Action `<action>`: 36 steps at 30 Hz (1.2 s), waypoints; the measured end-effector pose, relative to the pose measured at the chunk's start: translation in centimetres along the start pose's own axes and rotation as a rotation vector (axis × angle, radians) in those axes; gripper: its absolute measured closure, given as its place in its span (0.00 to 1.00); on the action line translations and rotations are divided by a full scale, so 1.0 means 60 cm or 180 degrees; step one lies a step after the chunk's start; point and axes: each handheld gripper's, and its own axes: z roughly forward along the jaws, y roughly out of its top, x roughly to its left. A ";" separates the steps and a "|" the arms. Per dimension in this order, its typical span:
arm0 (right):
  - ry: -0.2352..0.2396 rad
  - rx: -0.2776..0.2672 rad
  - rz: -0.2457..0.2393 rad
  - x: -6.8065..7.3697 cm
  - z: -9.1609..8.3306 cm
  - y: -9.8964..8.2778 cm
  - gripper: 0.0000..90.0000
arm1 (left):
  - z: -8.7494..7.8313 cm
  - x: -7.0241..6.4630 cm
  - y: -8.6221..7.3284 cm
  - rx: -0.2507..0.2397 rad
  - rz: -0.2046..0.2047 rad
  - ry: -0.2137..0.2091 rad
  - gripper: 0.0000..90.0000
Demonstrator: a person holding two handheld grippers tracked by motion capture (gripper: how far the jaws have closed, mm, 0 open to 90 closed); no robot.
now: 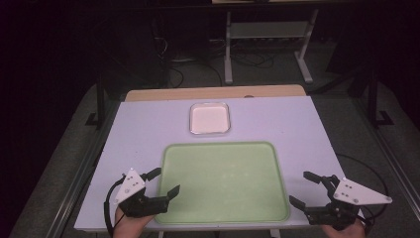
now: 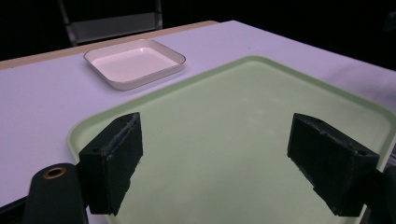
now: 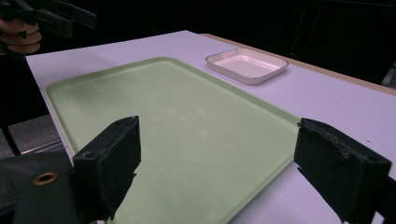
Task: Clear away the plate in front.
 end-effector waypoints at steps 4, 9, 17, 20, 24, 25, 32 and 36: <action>-0.0003 0.0007 -0.0007 0.001 0.000 0.000 0.15 | 0.016 0.008 0.014 0.0009 -0.0041 -0.0089 0.20; 0.0013 0.0017 -0.0026 0.002 0.001 0.001 0.15 | 0.033 0.014 0.023 0.0026 -0.0041 -0.0068 0.19; 0.0008 0.0011 -0.0020 0.000 -0.002 0.000 0.15 | 0.055 0.027 0.049 0.0072 -0.0002 -0.0076 0.19; 0.0002 0.0007 -0.0027 0.000 -0.002 0.000 0.15 | 0.064 0.031 0.060 0.0075 0.0016 -0.0081 0.19; -0.0004 0.0006 -0.0023 -0.001 -0.003 0.000 0.15 | 0.078 0.036 0.072 0.0101 0.0034 -0.0096 0.19; -0.0006 0.0007 -0.0022 -0.001 -0.003 0.000 0.15 | 0.081 0.038 0.074 0.0106 0.0027 -0.0101 0.19; -0.0026 0.0019 -0.0039 -0.003 -0.005 -0.001 0.15 | 0.106 0.053 0.088 0.0166 0.0024 -0.0091 0.20; -0.0035 0.0011 -0.0033 -0.003 -0.008 -0.001 0.15 | 0.121 0.061 0.092 0.0188 0.0036 -0.0049 0.21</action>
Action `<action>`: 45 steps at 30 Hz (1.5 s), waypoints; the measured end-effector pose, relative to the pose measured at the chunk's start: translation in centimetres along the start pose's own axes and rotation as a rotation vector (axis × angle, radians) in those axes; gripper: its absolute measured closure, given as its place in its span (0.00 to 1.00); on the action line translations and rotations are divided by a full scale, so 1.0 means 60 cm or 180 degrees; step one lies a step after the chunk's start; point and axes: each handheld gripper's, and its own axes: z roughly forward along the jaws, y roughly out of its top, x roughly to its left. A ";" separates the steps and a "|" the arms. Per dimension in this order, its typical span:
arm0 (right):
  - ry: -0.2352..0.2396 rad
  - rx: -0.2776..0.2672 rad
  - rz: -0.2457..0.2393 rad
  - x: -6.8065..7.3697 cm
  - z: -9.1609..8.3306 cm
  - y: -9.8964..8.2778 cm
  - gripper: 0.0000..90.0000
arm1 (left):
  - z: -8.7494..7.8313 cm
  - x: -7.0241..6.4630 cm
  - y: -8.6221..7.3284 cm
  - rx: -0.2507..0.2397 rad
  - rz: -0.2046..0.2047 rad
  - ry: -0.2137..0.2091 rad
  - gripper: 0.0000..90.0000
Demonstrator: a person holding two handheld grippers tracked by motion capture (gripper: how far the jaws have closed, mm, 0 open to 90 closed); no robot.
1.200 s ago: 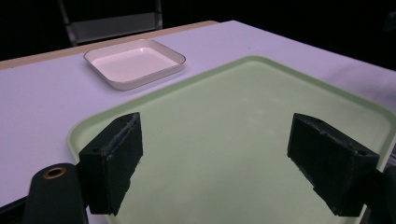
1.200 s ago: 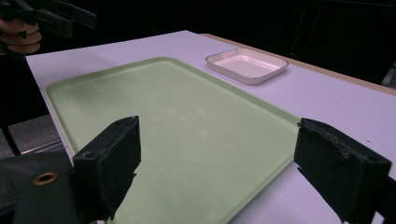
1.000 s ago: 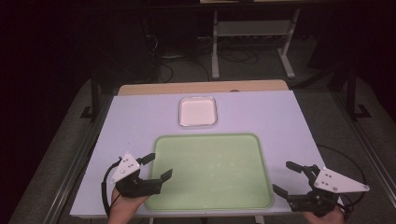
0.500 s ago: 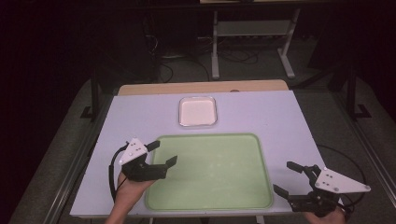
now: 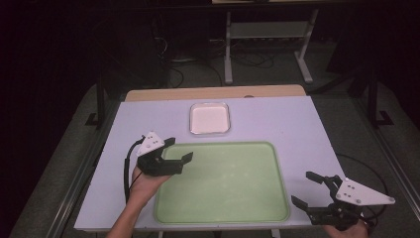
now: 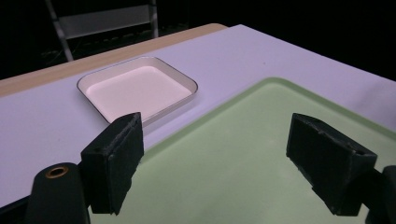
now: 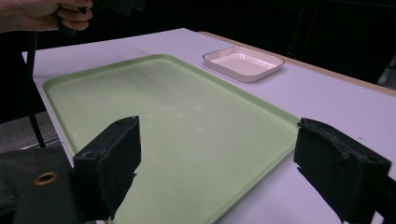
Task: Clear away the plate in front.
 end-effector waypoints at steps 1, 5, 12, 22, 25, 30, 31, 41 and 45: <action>-0.0001 0.0000 -0.0001 -0.001 0.000 0.000 0.15 | 0.003 0.002 0.001 -0.0012 -0.0023 0.0004 0.20; -0.0003 -0.0012 0.0013 -0.001 -0.001 0.001 0.15 | 0.014 0.011 0.007 -0.0001 -0.0043 0.0010 0.21; -0.0013 -0.0025 0.0025 -0.003 -0.003 0.000 0.15 | 0.031 0.026 0.026 -0.0032 -0.0076 0.0027 0.22; -0.0045 -0.0037 0.0038 -0.003 -0.007 -0.001 0.16 | 0.053 0.043 0.049 -0.0090 -0.0172 -0.0008 0.23; -0.0051 -0.0040 0.0035 -0.001 -0.008 -0.001 0.16 | 0.068 0.054 0.062 -0.0068 -0.0146 0.0043 0.23; -0.0099 -0.0065 0.0037 -0.004 -0.012 0.000 0.16 | 0.087 0.067 0.071 -0.0060 -0.0233 0.0093 0.22; -0.0105 -0.0066 0.0046 -0.004 -0.013 -0.001 0.16 | 0.087 0.067 0.071 -0.0060 -0.0233 0.0093 0.22; -0.0059 -0.0043 0.0062 -0.004 -0.010 -0.002 0.16 | 0.142 0.098 0.083 0.0126 -0.0338 0.0132 0.23; -0.0058 -0.0044 0.0064 -0.005 -0.010 -0.002 0.16 | 0.158 0.111 0.091 0.0156 -0.0388 0.0162 0.23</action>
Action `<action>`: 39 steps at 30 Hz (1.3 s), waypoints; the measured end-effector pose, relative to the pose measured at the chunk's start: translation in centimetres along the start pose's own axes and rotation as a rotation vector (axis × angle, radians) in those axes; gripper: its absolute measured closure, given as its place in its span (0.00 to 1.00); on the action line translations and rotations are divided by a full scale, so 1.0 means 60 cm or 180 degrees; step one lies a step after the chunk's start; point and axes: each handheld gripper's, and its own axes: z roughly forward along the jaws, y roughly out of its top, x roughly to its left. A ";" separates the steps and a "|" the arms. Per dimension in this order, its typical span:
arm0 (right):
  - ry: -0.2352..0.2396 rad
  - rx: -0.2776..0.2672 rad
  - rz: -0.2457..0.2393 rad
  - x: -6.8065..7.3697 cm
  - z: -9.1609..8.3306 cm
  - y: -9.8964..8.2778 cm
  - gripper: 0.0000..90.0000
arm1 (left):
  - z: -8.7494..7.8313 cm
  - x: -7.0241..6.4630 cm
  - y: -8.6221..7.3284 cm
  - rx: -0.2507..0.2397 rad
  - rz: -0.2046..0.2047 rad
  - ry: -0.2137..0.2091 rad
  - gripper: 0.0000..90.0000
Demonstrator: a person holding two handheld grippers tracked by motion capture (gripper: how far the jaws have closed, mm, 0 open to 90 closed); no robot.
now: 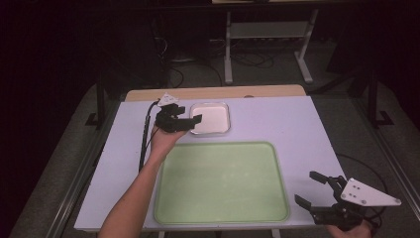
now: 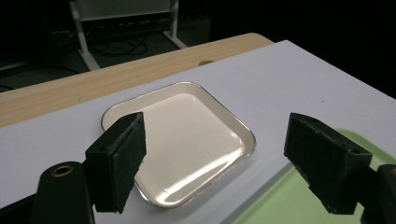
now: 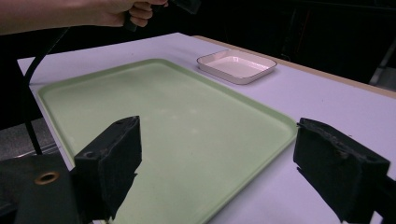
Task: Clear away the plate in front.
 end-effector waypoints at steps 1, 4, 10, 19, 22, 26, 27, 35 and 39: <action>0.0005 0.0006 -0.0002 0.000 0.001 0.000 0.16 | 0.000 0.000 0.000 0.0000 0.0000 0.0000 0.23; 0.0005 0.0008 -0.0003 -0.001 0.001 0.001 0.16 | 0.015 0.008 0.005 0.0039 0.0022 0.0057 0.23; 0.0043 0.0028 0.0017 -0.001 0.007 0.000 0.16 | 0.036 0.029 0.011 0.0105 -0.0028 0.0191 0.24; 0.0071 0.0040 0.0006 0.002 0.010 0.000 0.16 | 0.069 0.056 0.011 0.0151 -0.0281 0.0337 0.31; 0.0074 0.0030 0.0014 0.000 0.009 -0.001 0.16 | 0.079 0.058 0.011 0.0183 -0.0248 0.0397 0.32; 0.0076 0.0025 0.0020 -0.001 0.008 -0.002 0.16 | 0.089 0.065 0.009 0.0219 -0.0288 0.0446 0.32; 0.0074 0.0021 0.0015 -0.001 0.007 -0.002 0.16 | 0.092 0.066 0.008 0.0247 -0.0288 0.0464 0.32; 0.0052 0.0002 0.0030 -0.004 0.002 -0.003 0.16 | 0.115 0.080 0.004 0.0353 -0.0413 0.0529 0.33; 0.0049 0.0002 0.0040 -0.004 0.001 -0.003 0.16 | 0.122 0.090 0.000 0.0372 -0.0514 0.0541 0.35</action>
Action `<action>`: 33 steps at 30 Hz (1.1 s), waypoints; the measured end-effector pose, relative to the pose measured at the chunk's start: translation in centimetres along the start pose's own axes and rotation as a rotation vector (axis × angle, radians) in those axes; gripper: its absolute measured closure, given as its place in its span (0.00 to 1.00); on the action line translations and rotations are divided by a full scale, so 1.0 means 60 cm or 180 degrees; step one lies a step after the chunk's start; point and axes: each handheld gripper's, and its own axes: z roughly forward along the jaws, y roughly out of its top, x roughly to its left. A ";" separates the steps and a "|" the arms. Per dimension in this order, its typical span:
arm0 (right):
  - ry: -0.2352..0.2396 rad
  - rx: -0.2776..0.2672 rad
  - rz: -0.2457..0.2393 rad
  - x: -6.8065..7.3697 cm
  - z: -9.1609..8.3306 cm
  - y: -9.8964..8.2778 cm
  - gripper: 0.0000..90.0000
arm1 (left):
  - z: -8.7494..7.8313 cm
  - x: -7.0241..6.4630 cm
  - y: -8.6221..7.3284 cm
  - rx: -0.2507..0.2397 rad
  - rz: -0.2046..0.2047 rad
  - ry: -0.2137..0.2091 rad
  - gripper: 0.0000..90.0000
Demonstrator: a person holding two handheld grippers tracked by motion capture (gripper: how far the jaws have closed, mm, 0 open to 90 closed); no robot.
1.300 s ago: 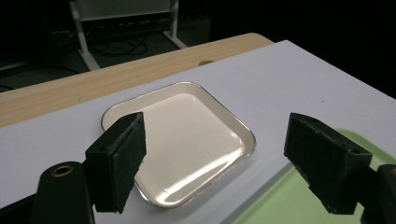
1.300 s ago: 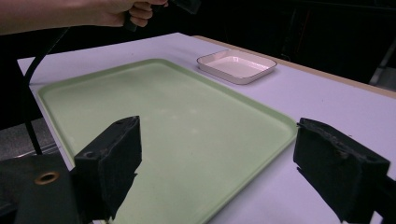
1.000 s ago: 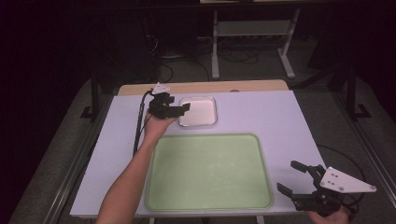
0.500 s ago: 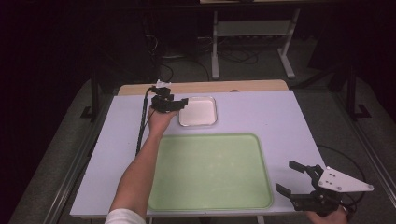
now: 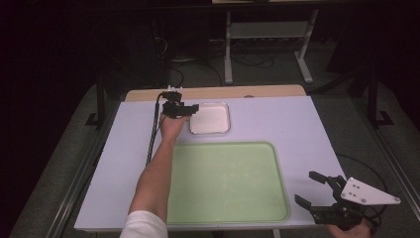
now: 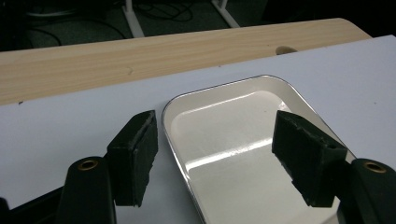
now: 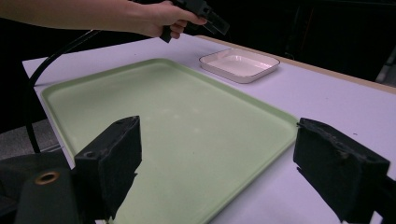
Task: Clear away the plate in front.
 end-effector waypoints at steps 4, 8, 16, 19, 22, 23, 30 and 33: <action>-0.0001 -0.0003 0.0011 0.000 -0.001 -0.001 0.16 | 0.012 0.002 -0.004 0.0116 -0.0064 0.0078 0.41; -0.0025 -0.0034 0.0024 -0.002 -0.004 0.000 0.16 | 0.023 0.008 -0.010 0.0222 -0.0210 0.0118 0.45; -0.0004 -0.0036 0.0018 -0.002 -0.002 0.001 0.16 | 0.038 0.013 -0.019 0.0353 -0.0326 0.0228 0.53; 0.0008 -0.0038 0.0017 -0.001 -0.002 0.000 0.16 | 0.042 0.017 -0.023 0.0455 -0.0390 0.0256 0.59; 0.0017 -0.0033 0.0030 -0.002 -0.001 0.000 0.16 | 0.045 0.021 -0.027 0.0564 -0.0518 0.0256 0.67; 0.0018 -0.0041 0.0031 -0.002 -0.002 0.000 0.16 | 0.047 0.023 -0.029 0.0605 -0.0590 0.0222 0.69; 0.0028 -0.0056 0.0033 -0.002 -0.002 0.001 0.16 | 0.052 0.015 -0.032 0.0689 -0.0610 0.0277 0.78; 0.0042 -0.0057 0.0032 -0.003 -0.002 0.000 0.16 | 0.052 0.016 -0.032 0.0704 -0.0662 0.0259 0.83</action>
